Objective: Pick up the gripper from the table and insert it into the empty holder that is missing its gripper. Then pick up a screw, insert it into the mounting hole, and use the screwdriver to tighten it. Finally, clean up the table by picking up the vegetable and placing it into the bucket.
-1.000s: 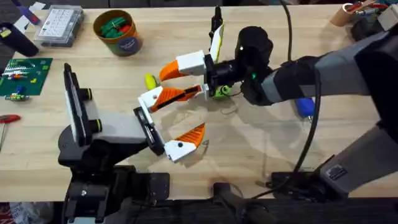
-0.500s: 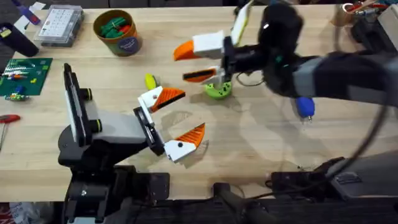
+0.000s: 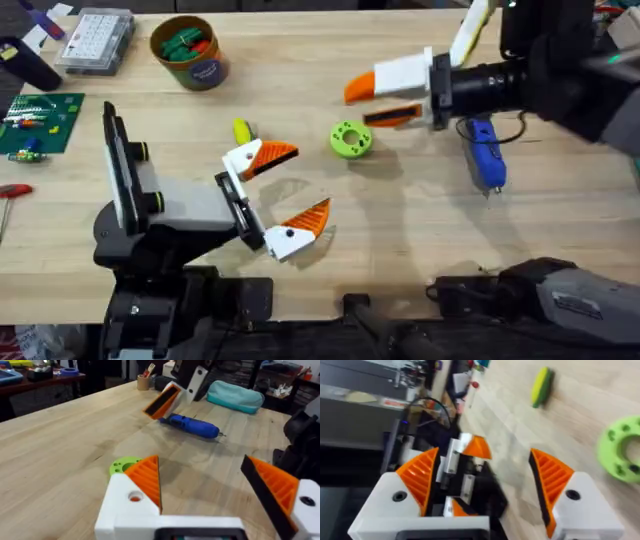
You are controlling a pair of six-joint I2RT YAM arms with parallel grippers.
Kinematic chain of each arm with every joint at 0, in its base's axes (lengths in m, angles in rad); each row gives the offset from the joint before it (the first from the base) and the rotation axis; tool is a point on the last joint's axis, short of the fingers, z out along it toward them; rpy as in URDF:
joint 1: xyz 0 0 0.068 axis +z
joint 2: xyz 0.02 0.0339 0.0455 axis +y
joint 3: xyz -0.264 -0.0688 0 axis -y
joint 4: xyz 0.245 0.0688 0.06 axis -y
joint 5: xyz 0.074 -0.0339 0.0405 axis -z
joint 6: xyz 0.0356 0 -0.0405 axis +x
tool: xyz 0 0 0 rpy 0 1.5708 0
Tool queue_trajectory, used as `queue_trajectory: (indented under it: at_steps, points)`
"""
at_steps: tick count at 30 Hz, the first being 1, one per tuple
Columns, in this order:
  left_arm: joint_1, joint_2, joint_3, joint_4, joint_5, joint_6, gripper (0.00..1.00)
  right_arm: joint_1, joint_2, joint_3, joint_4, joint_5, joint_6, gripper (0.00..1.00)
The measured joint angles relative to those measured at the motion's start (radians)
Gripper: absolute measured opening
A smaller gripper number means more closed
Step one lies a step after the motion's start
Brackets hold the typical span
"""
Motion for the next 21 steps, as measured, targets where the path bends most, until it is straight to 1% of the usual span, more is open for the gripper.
queue_trajectory:
  at_steps: [3,6,8,11,16,18,21]
  points:
    - [0.000,0.000,0.000,0.000,0.000,0.000,0.986,0.008,-0.003,0.109,-0.286,0.116,-0.157,0.988]
    - [0.000,0.000,0.000,0.000,0.000,0.000,0.986,0.036,-0.003,0.226,-0.474,0.250,-0.294,0.988]
    - [0.000,0.000,0.000,0.000,0.001,0.000,0.986,0.068,-0.008,0.295,-0.579,0.361,-0.370,0.988]
    - [0.000,0.000,0.000,0.000,0.001,0.000,0.986,0.123,-0.018,0.345,-0.672,0.524,-0.439,0.988]
    - [0.000,0.000,0.000,0.000,0.001,0.000,0.986,0.212,-0.022,0.351,-0.767,0.742,-0.500,0.988]
    - [0.000,0.000,0.000,0.000,0.001,0.000,0.986,0.240,-0.022,0.351,-0.785,0.810,-0.512,0.988]
    - [0.000,0.000,0.000,0.000,0.001,0.000,0.986,0.266,-0.022,0.351,-0.807,0.873,-0.526,0.988]
